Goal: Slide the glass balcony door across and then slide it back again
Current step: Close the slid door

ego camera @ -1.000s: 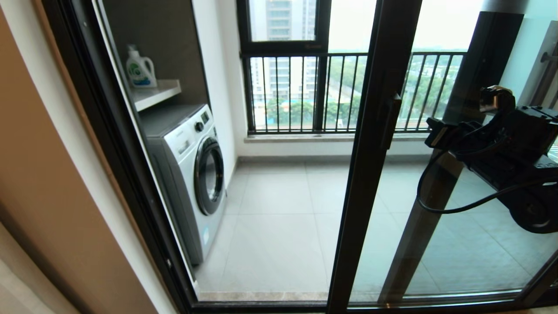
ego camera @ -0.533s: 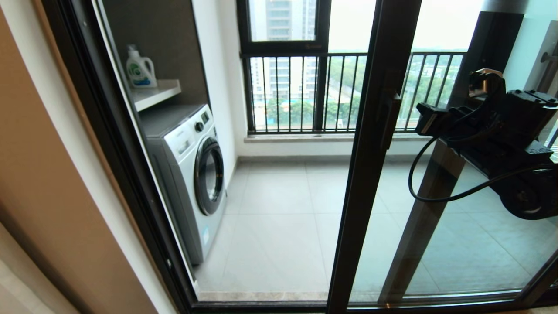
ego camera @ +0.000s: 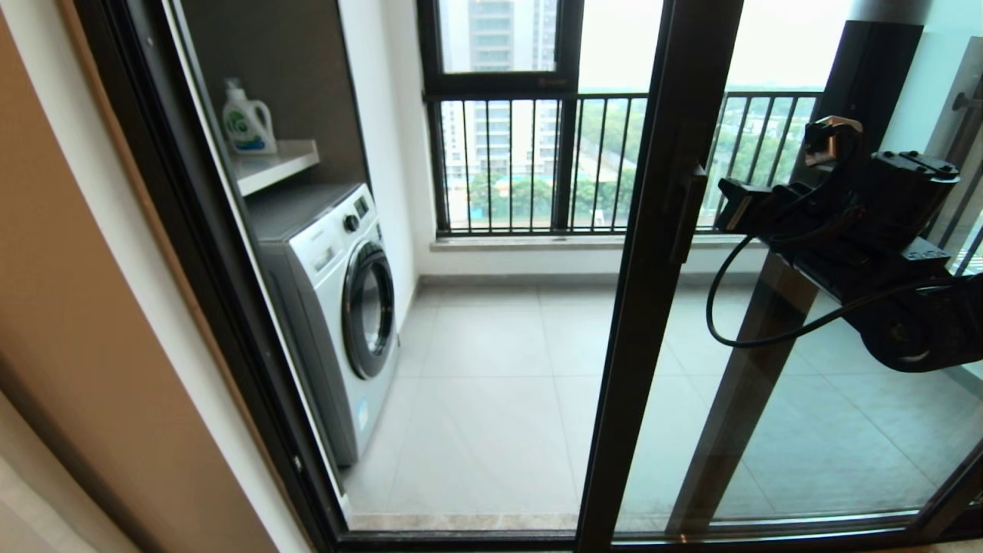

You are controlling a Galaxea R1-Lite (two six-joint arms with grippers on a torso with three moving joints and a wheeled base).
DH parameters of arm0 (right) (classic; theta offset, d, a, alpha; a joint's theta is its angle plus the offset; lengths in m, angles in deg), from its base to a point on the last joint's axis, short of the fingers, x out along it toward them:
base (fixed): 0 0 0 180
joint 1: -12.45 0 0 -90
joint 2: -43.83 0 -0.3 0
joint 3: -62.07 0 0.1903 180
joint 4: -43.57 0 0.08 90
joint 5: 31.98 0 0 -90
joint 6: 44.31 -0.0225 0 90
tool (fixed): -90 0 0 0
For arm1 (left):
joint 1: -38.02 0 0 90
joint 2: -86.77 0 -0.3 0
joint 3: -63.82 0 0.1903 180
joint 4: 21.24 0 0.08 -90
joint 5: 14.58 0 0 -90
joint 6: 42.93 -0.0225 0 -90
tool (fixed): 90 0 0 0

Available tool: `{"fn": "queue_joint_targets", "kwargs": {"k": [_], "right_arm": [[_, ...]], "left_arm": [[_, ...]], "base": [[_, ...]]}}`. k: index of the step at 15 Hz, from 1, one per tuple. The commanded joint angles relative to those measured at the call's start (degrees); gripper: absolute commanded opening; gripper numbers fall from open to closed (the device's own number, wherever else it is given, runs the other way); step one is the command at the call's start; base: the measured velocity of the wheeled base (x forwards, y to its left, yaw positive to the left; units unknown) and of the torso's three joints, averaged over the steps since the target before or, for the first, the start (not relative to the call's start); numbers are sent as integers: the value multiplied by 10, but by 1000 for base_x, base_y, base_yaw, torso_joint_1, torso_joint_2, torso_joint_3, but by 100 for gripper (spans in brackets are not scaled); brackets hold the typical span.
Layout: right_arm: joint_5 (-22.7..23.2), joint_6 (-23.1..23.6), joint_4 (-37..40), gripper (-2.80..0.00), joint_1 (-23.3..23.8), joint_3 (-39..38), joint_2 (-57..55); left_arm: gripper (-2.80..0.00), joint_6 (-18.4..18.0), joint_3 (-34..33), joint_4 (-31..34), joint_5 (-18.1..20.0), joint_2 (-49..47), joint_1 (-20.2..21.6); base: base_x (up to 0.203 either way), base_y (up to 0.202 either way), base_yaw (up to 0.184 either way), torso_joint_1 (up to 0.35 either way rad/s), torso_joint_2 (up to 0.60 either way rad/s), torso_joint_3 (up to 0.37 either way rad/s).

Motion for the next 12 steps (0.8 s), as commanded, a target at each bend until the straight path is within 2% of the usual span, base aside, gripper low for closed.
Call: {"fn": "queue_joint_targets", "kwargs": {"k": [1, 12], "right_arm": [[0, 0, -4, -280, -10, 3, -15], [-1, 14, -4, -280, -58, 50, -56]], "left_arm": [[-280, 0, -1, 0, 0, 0, 0], [-280, 0, -1, 0, 0, 0, 0]], "base": [[0, 0, 0, 0, 0, 0], [0, 0, 0, 0, 0, 0]]}}
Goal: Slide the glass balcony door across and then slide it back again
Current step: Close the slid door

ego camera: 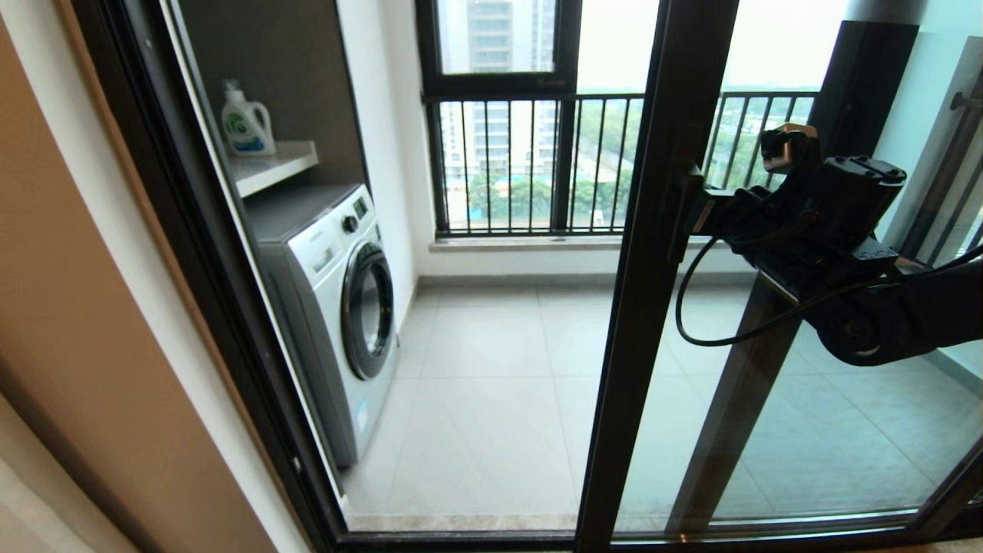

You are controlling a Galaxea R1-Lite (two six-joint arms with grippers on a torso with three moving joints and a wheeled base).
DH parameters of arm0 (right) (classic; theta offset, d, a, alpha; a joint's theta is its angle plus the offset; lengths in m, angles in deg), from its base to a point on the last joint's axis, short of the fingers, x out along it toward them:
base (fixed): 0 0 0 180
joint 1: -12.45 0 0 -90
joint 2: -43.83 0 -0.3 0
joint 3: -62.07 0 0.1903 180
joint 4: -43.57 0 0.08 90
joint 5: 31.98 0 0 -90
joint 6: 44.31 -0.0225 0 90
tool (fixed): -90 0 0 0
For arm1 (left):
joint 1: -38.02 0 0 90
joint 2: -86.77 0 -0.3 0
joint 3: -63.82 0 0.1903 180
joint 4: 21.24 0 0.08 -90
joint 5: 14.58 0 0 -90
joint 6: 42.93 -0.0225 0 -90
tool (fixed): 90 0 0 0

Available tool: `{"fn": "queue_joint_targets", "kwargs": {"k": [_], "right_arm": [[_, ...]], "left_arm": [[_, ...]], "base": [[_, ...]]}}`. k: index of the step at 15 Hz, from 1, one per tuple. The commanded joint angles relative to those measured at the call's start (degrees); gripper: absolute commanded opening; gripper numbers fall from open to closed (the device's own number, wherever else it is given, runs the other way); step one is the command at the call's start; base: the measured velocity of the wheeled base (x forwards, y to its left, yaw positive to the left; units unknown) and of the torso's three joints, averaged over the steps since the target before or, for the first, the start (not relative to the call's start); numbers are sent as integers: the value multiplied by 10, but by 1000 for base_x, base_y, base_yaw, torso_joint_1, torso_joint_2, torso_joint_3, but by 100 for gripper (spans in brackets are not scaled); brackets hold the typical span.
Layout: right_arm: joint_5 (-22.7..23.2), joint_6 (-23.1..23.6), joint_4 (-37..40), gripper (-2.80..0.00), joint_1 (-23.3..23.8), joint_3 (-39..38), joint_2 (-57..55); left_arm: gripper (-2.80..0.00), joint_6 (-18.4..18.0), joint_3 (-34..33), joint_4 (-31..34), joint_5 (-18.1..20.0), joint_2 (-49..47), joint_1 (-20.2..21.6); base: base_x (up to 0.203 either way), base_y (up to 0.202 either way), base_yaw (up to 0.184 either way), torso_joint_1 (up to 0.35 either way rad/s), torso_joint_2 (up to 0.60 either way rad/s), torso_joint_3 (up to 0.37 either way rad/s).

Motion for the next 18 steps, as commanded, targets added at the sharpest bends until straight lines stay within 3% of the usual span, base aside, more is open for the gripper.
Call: {"fn": "queue_joint_targets", "kwargs": {"k": [1, 8, 18], "right_arm": [[3, 1, -3, -280, -18, 5, -13], [-28, 11, -2, -280, -57, 18, -22], [-29, 11, -2, -280, -107, 72, -64]], "left_arm": [[-280, 0, -1, 0, 0, 0, 0], [-280, 0, -1, 0, 0, 0, 0], [-280, 0, -1, 0, 0, 0, 0]], "base": [[0, 0, 0, 0, 0, 0], [0, 0, 0, 0, 0, 0], [0, 0, 0, 0, 0, 0]]}}
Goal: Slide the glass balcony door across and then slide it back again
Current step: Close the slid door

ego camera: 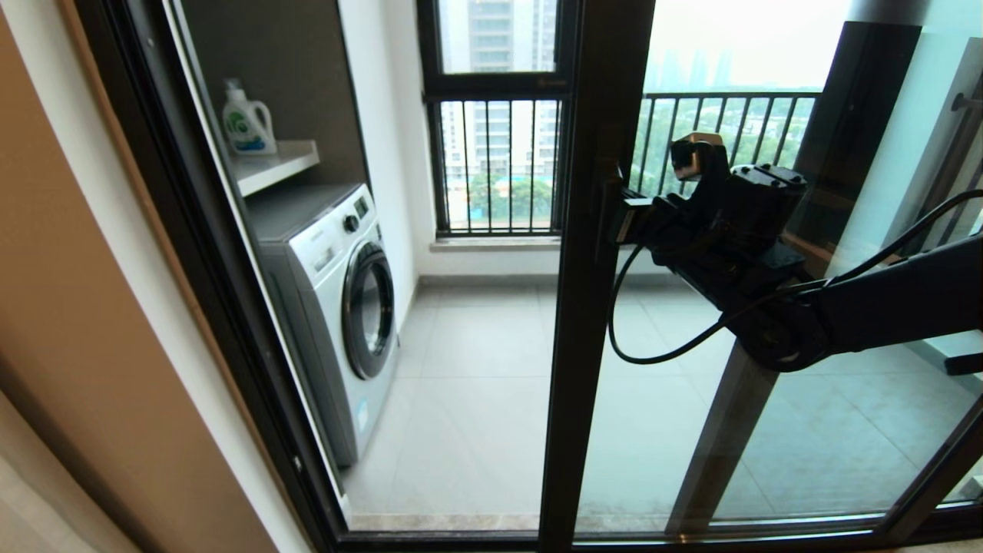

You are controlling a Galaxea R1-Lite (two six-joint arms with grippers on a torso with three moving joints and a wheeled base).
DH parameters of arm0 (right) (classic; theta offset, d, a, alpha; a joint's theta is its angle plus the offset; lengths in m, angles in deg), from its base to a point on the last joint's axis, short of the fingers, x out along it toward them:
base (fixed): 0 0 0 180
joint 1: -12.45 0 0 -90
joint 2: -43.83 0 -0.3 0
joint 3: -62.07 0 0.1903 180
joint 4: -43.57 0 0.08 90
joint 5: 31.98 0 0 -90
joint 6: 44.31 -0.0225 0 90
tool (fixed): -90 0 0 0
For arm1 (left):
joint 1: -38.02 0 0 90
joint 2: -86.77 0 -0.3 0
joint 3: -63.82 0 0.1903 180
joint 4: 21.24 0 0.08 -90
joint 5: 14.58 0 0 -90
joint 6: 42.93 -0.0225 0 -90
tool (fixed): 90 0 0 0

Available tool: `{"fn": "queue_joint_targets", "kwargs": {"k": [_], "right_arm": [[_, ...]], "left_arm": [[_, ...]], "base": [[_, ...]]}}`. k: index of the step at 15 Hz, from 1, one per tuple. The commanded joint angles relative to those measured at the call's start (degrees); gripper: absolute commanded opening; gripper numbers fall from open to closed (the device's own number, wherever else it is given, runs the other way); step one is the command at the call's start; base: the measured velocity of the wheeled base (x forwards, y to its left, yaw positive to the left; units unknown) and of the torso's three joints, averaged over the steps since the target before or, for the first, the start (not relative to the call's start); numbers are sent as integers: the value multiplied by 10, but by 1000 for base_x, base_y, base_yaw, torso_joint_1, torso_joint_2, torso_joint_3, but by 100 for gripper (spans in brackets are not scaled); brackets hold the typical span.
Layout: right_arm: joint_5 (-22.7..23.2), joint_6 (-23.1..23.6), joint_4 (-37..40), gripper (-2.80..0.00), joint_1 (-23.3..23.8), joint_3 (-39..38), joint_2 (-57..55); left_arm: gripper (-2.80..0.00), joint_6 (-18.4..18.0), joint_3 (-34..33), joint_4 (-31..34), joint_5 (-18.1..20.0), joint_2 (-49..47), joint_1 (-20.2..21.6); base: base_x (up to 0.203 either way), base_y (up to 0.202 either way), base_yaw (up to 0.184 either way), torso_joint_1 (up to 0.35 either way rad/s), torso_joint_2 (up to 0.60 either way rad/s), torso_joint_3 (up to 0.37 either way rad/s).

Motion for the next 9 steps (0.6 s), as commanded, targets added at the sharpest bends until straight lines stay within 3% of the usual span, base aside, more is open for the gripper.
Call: {"fn": "queue_joint_targets", "kwargs": {"k": [1, 6, 9], "right_arm": [[-6, 0, -4, -280, -20, 22, -23], [-55, 10, 0, -280, -64, 111, -84], [-58, 13, 10, -280, -88, 126, -99]], "left_arm": [[-280, 0, -1, 0, 0, 0, 0], [-280, 0, -1, 0, 0, 0, 0], [-280, 0, -1, 0, 0, 0, 0]], "base": [[0, 0, 0, 0, 0, 0], [0, 0, 0, 0, 0, 0], [0, 0, 0, 0, 0, 0]]}}
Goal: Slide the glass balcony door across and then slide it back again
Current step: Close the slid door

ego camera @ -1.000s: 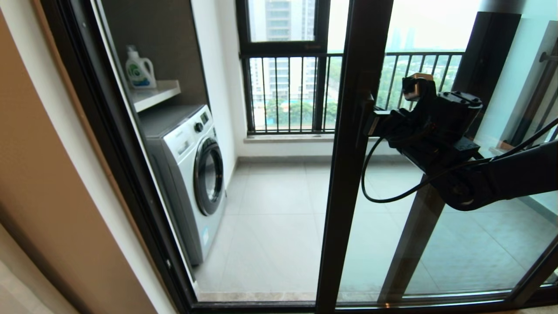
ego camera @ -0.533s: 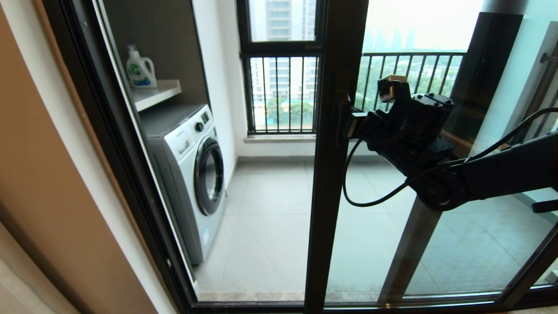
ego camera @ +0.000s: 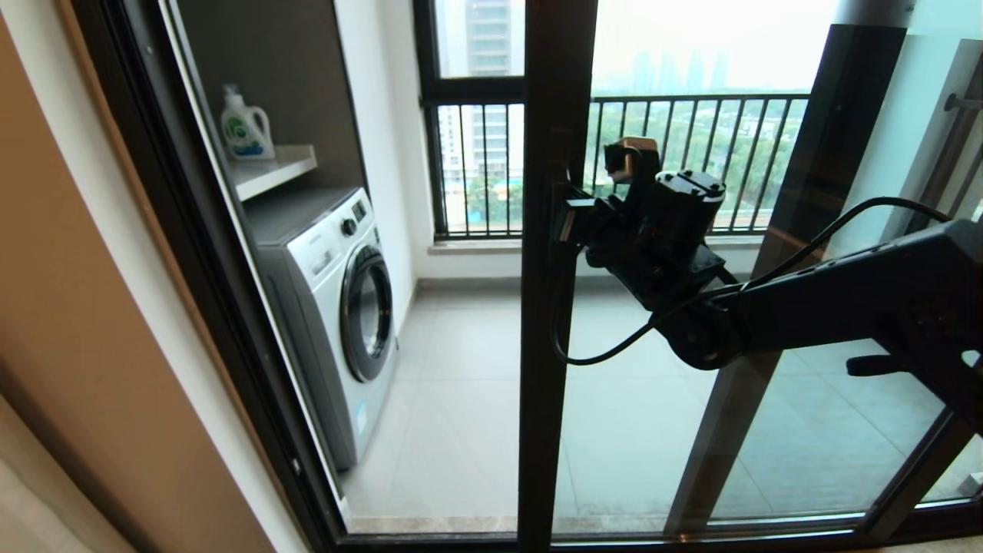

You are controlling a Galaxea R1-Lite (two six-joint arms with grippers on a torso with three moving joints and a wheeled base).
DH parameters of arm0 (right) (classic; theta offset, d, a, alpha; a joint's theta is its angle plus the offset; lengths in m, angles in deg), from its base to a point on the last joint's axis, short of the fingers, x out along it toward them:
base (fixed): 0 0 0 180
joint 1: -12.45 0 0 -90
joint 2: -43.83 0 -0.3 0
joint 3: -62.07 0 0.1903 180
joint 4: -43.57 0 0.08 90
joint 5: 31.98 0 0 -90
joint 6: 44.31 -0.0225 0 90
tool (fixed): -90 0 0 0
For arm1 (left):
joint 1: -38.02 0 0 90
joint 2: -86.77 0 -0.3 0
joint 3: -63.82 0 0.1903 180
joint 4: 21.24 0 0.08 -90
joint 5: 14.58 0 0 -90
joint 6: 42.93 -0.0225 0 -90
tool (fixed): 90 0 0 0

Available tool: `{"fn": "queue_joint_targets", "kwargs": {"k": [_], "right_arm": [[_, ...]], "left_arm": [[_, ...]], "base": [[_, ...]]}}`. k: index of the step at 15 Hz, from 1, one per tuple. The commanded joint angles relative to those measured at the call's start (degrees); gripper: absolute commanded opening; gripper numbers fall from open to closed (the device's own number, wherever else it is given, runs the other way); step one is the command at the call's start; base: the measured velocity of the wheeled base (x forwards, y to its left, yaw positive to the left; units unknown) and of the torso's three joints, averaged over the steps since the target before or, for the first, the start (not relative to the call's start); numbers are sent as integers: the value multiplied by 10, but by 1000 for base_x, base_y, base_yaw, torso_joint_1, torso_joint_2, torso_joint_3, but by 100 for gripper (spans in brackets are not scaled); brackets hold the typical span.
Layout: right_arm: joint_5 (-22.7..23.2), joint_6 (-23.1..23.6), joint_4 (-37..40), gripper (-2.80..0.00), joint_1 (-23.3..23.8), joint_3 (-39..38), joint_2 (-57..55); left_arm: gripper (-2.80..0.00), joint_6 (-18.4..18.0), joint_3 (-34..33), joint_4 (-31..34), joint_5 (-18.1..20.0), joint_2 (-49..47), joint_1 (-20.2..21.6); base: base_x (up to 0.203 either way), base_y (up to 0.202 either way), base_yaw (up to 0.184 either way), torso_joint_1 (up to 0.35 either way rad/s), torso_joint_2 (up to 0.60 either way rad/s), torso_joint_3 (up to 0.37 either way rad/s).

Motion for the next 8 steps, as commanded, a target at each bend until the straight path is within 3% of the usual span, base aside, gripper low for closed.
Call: {"fn": "queue_joint_targets", "kwargs": {"k": [1, 8], "right_arm": [[2, 0, 4, -280, -16, 13, -19], [0, 0, 17, -280, -39, 37, -30]], "left_arm": [[-280, 0, -1, 0, -1, 0, 0], [-280, 0, -1, 0, 0, 0, 0]], "base": [[0, 0, 0, 0, 0, 0], [0, 0, 0, 0, 0, 0]]}}
